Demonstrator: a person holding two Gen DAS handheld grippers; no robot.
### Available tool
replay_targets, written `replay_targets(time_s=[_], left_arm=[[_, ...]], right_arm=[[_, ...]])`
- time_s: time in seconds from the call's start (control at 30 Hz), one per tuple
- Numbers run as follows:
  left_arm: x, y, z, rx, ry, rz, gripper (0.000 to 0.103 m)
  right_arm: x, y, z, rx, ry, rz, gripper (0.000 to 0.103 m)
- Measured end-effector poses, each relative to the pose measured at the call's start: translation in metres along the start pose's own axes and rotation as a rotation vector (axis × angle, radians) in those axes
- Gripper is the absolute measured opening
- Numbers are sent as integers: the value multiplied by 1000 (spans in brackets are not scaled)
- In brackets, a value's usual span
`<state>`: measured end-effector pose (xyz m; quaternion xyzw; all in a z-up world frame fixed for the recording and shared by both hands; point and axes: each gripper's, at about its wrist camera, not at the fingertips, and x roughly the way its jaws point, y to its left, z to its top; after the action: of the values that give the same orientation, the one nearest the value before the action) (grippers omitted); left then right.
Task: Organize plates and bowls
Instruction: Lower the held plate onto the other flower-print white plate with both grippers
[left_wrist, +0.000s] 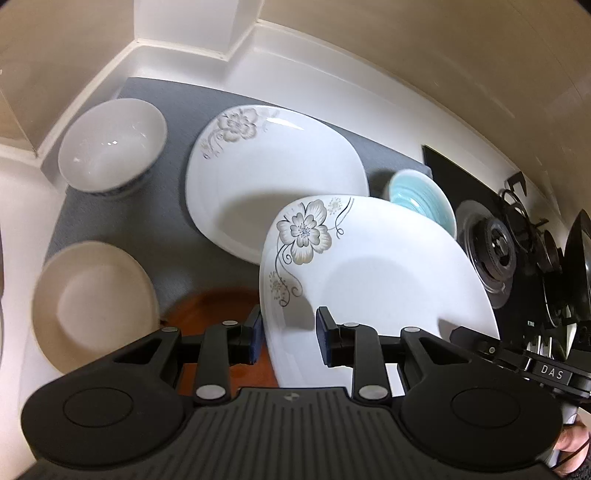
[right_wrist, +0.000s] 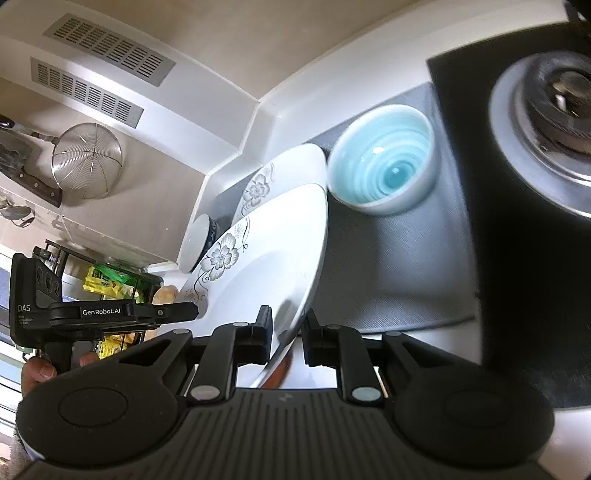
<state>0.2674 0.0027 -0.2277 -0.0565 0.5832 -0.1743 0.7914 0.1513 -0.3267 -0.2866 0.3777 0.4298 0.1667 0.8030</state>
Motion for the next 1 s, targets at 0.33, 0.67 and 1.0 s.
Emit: replay_targets(time_s=[0.33,0.67,1.0], left_arm=[[2,31,45,-20,0,-7,30],[33,53,82,-51,30,-5,30],[76,68,99,-22,63,33,31]], right_arm=[[34,30,27,-26,-29,-27,18],[71,31,50,-31,-45,-62,18],[116,11,54,4,-77,-95,18]])
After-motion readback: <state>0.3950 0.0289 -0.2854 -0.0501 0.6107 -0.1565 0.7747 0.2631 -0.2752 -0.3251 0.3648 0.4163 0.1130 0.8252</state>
